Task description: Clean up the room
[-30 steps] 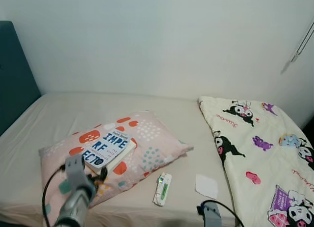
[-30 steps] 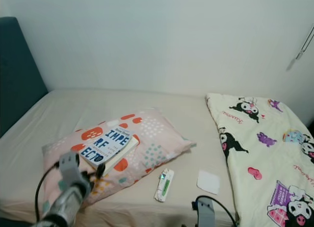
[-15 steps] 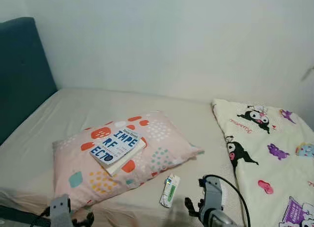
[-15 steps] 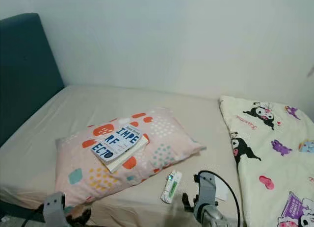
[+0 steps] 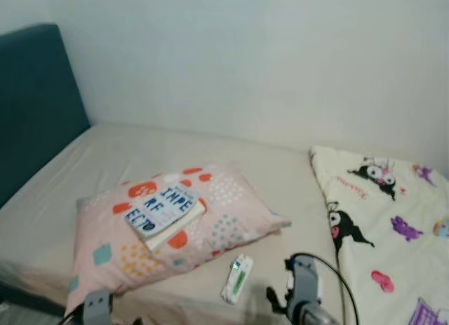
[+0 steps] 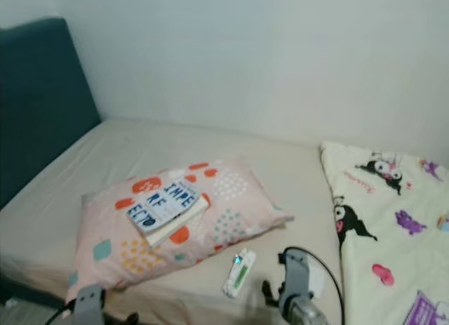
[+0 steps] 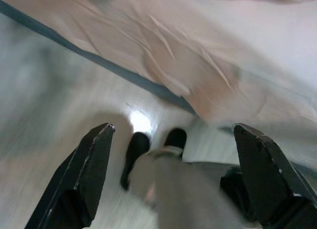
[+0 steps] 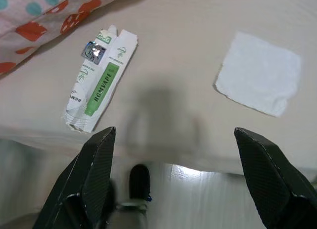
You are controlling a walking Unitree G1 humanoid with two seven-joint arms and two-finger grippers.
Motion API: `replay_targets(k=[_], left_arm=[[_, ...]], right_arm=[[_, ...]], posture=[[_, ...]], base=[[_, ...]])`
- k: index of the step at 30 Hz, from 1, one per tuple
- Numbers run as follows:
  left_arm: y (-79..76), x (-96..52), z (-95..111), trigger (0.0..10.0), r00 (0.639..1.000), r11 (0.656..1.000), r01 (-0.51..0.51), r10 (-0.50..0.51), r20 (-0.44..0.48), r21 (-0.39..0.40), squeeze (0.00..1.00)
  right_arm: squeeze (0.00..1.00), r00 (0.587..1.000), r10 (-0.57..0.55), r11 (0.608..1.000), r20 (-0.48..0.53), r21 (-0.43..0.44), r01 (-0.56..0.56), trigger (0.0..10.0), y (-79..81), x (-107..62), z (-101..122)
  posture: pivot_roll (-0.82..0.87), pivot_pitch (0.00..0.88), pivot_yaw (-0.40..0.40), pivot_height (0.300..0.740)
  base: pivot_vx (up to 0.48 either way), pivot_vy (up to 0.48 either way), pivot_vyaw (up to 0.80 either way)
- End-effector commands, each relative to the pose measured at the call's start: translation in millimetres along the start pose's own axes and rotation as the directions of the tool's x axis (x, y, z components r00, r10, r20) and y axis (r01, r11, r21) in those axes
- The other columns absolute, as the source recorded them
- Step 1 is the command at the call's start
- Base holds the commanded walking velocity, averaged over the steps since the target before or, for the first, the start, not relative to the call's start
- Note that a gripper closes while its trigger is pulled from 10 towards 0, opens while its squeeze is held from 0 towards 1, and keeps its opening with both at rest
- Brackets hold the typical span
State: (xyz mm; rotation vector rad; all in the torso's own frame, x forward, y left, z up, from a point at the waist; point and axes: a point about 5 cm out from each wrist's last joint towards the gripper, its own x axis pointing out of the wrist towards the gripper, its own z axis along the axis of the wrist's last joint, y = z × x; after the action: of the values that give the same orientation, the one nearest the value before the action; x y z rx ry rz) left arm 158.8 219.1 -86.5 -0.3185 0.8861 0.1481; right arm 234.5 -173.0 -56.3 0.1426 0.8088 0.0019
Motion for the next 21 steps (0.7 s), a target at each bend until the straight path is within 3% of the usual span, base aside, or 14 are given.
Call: replay_targets(k=[1,16,21], left_arm=[[-7.6,3.0,3,10.0,1.0,1.0,0.013,-0.013,-0.004,0.014,0.0],[-8.0,3.2,1,10.0,1.0,1.0,0.0,0.001,-0.015,0.031,0.0],[-11.0,5.0,6,10.0,1.0,0.999,-0.005,0.006,-0.002,0.053,0.0]], right_arm=[[0.0,0.999,-0.032,0.999,-0.035,-0.003,0.032,10.0,-9.3,-2.7,-8],[0.0,0.998,-0.048,0.999,-0.028,-0.007,0.048,10.0,-11.4,-2.4,-5],[0.0,0.999,-0.03,0.999,0.012,0.045,0.029,10.0,-8.6,-0.5,5]], posture=[[0.12,0.0,-0.088,0.739],[0.12,0.0,-0.095,0.739],[0.12,0.0,-0.096,0.739]], base=[[0.0,0.0,0.0],[0.0,0.0,0.0],[0.0,-0.192,0.0]])
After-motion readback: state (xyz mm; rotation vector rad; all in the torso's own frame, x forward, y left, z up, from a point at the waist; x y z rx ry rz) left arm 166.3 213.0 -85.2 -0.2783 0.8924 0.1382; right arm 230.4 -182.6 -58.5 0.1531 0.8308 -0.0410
